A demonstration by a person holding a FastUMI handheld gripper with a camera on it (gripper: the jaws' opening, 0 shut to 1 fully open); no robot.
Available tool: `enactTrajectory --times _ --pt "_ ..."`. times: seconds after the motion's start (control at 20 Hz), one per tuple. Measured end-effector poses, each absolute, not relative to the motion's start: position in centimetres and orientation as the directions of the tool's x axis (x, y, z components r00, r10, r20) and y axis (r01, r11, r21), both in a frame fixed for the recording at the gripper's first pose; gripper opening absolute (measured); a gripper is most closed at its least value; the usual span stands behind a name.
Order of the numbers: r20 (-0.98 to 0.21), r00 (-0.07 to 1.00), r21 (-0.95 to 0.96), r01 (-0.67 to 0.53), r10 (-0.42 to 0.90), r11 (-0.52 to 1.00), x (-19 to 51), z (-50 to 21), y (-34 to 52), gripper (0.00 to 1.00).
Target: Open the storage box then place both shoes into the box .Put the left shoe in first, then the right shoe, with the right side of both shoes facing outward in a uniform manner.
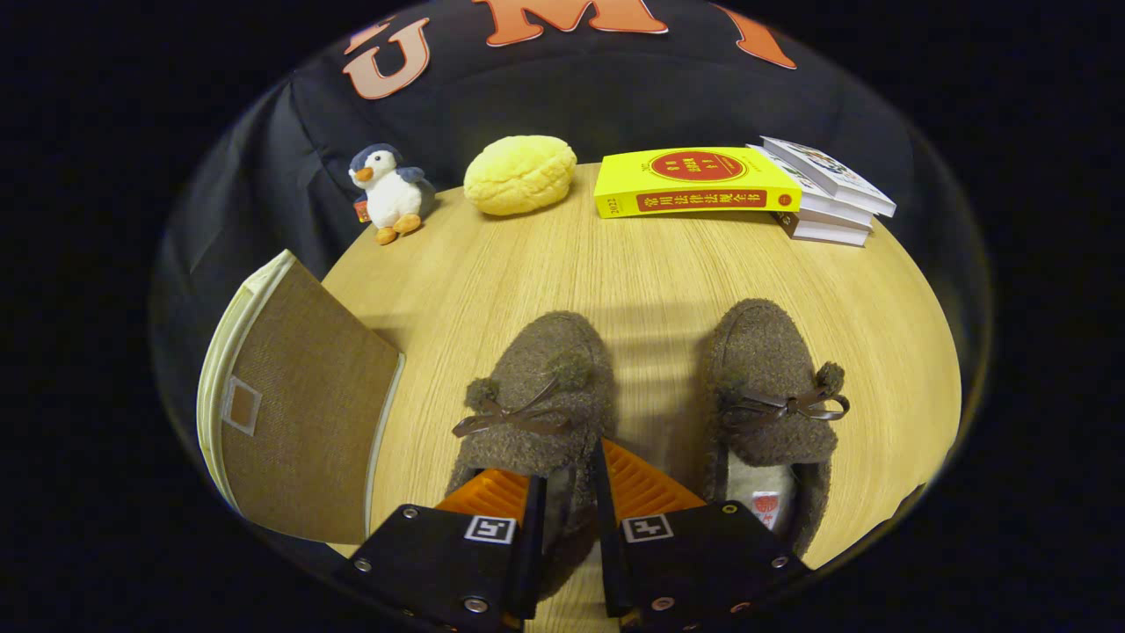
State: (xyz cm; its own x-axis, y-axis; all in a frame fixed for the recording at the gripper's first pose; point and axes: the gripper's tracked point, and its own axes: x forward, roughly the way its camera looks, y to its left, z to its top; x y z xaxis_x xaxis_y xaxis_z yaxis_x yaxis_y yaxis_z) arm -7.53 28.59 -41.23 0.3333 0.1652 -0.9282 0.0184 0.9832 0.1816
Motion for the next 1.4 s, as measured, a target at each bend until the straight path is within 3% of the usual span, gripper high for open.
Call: enactTrajectory --times 0.3,0.45,0.9,1.4 --pt "-0.935 0.306 0.211 0.072 0.18 0.975 -7.7 -40.5 28.6 0.08" --pt "-0.939 0.288 0.214 0.063 0.187 0.975 -8.0 -38.8 29.1 0.07" --pt "-0.864 0.422 0.315 0.033 0.273 0.948 -3.4 -29.1 34.2 0.07" --pt "-0.816 0.464 0.384 -0.013 0.346 0.923 -0.3 -20.3 44.0 0.07"
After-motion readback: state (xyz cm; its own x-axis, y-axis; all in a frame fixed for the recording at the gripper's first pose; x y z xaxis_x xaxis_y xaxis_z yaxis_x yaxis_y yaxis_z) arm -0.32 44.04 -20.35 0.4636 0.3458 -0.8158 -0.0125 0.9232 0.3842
